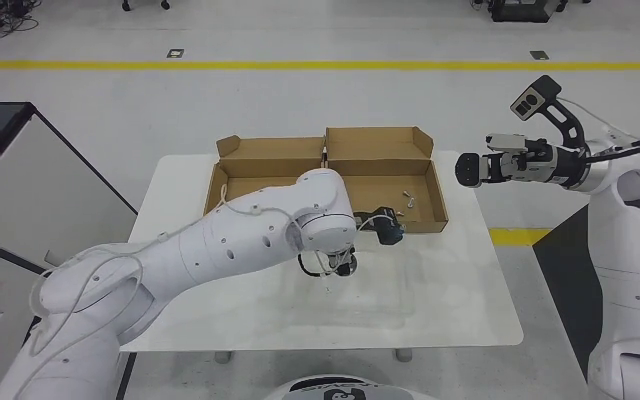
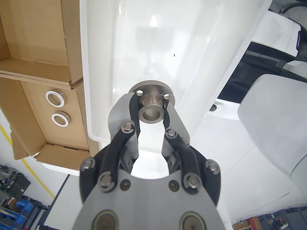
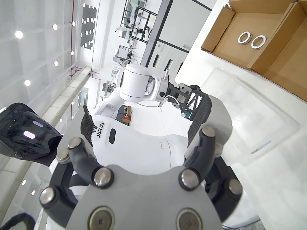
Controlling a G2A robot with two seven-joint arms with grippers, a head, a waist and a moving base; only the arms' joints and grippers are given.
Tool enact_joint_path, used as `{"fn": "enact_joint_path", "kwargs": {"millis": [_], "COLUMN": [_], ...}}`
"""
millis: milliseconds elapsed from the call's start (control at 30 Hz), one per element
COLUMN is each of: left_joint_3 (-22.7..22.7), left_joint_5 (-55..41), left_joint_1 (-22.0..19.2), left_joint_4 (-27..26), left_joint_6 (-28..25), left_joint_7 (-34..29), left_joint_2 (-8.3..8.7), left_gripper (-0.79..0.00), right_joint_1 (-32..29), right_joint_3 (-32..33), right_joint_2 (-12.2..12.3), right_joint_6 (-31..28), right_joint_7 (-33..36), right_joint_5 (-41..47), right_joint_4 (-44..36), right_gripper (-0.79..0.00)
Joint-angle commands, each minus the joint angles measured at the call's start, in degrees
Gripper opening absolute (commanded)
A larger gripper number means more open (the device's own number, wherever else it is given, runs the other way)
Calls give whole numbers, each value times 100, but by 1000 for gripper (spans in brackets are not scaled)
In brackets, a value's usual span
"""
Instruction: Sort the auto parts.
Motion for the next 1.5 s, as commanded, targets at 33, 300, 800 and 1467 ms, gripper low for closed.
{"fn": "enact_joint_path", "kwargs": {"millis": [33, 300, 800, 1467], "left_joint_3": [-271, -1739, -4968, -4965], "left_joint_5": [-316, -1181, -4915, -5229], "left_joint_1": [164, 925, 2997, 2787], "left_joint_4": [93, -242, -706, -874], "left_joint_6": [-7, -396, -2704, -2893], "left_joint_7": [406, 685, 1844, 2517], "left_joint_2": [68, 696, 1498, 1485], "left_gripper": [-785, -785, -785, -785], "right_joint_1": [0, 0, 0, 0], "right_joint_3": [0, 0, 0, 0], "right_joint_2": [0, 0, 0, 0], "right_joint_6": [0, 0, 0, 0], "right_joint_7": [0, 0, 0, 0], "right_joint_5": [0, 0, 0, 0], "right_joint_4": [0, 0, 0, 0], "right_gripper": [0, 0, 0, 0]}}
